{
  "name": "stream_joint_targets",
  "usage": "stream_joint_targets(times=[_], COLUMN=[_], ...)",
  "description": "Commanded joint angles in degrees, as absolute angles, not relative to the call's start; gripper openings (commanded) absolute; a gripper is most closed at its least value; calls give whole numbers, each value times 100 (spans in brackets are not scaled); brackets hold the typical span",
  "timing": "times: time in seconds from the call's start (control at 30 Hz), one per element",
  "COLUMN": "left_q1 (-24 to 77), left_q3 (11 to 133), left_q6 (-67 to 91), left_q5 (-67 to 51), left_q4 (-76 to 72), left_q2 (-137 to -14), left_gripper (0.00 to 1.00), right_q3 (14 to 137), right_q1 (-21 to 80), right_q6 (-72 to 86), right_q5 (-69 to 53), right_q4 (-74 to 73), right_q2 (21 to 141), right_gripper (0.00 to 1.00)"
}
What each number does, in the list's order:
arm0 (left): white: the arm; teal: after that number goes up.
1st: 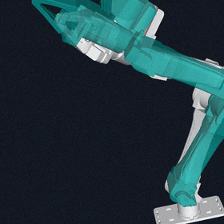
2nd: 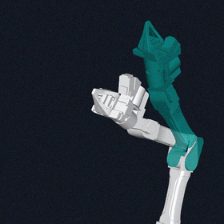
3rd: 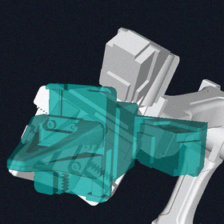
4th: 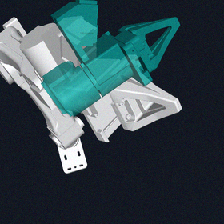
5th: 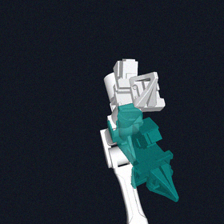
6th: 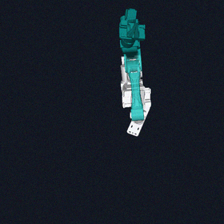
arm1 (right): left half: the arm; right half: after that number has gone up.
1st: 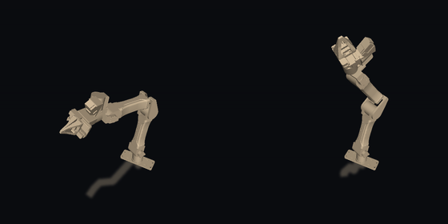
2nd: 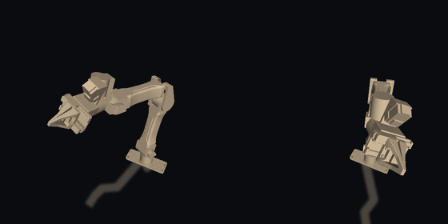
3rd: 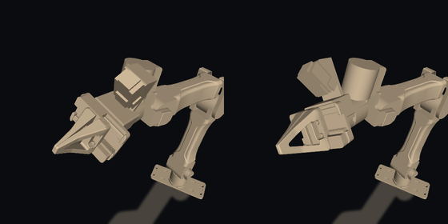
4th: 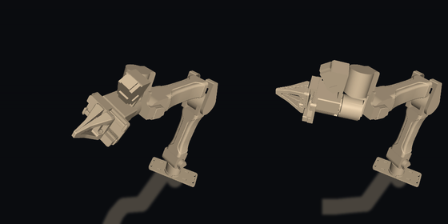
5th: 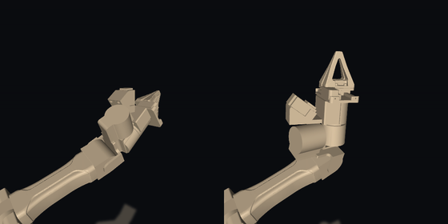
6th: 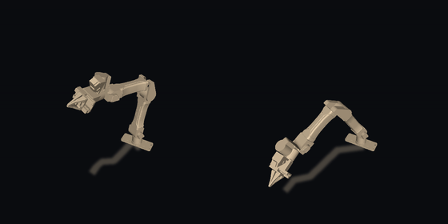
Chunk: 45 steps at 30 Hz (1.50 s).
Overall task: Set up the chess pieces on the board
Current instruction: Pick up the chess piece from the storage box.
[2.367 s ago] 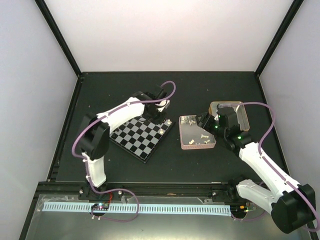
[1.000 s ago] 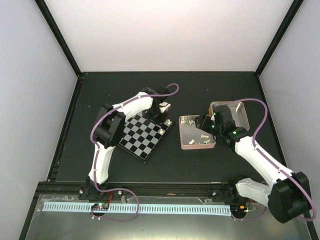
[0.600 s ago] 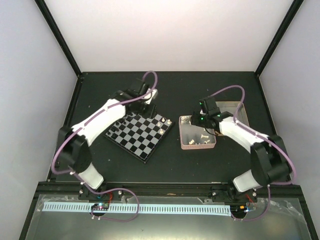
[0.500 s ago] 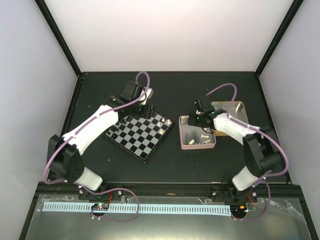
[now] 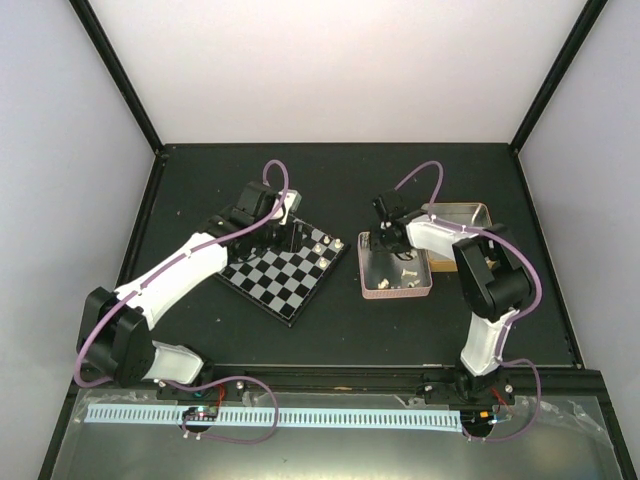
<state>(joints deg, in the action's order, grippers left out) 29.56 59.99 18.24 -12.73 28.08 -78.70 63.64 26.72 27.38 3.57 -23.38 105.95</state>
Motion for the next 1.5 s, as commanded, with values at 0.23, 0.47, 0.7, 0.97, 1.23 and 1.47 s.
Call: stream_joint_targets(times=[0.23, 0.47, 0.7, 0.97, 1.23, 1.47], left_q1=[2846, 2837, 2830, 2820, 2736, 2588], left_q3=[5960, 5955, 5926, 5766, 5343, 5400], left_q6=[1921, 1979, 2050, 2185, 2390, 3214], left_q5=[-1519, -1569, -1598, -1647, -2493, -4041], left_q4=[2467, 2448, 2413, 2195, 1236, 717], left_q2=[-7715, -7722, -7696, -7478, -6832, -6722], left_gripper=[54, 53, 54, 54, 59, 65], right_q3=[6530, 6570, 6481, 6032, 5297, 4888], right_q1=[2829, 2966, 2981, 2984, 2963, 2985], right_q6=[2342, 2429, 2365, 2212, 2046, 2018], right_q5=[703, 792, 953, 831, -1197, -4352], right_q4=[-2631, -2931, -2689, -2092, -1318, -176], right_q2=[10699, 10690, 10763, 9977, 8349, 7634], right_gripper=[25, 27, 12, 8, 8, 8])
